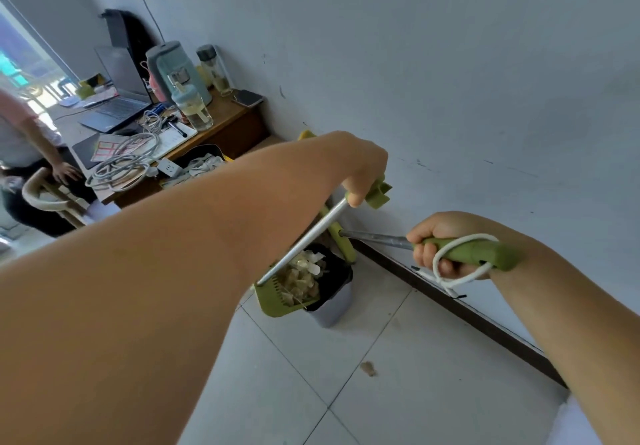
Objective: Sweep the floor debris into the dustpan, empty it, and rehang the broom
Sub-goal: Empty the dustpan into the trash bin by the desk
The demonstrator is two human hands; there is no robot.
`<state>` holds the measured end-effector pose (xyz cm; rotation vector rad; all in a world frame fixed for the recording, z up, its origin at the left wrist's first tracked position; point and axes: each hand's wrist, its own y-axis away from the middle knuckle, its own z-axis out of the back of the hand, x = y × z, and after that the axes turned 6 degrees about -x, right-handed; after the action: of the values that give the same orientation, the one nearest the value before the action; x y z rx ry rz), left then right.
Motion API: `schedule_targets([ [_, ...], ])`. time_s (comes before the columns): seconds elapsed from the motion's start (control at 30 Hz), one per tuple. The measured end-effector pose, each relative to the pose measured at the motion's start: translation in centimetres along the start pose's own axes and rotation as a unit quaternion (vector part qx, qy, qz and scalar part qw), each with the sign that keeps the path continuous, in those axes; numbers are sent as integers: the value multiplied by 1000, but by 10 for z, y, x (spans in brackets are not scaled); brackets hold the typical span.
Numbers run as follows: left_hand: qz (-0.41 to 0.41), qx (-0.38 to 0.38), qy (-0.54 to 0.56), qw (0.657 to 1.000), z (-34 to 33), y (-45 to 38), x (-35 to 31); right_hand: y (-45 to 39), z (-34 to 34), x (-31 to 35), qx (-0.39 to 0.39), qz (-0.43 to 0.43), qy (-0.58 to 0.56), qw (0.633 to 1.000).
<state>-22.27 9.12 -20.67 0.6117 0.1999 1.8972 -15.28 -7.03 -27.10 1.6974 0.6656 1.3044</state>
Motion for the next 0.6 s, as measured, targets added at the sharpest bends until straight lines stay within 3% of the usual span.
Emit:
schedule_targets([
  [0.13,0,-22,13,1000,5,2,3,2,1,2,4,-10,-14,1000],
  [0.3,-18,13,-43,999,-15,-3,-5,0,4,0,3,7,-6,1000],
  [0.6,7,4,-7,1000,-13,4,7,6,4,5,23,9,-18,1000],
])
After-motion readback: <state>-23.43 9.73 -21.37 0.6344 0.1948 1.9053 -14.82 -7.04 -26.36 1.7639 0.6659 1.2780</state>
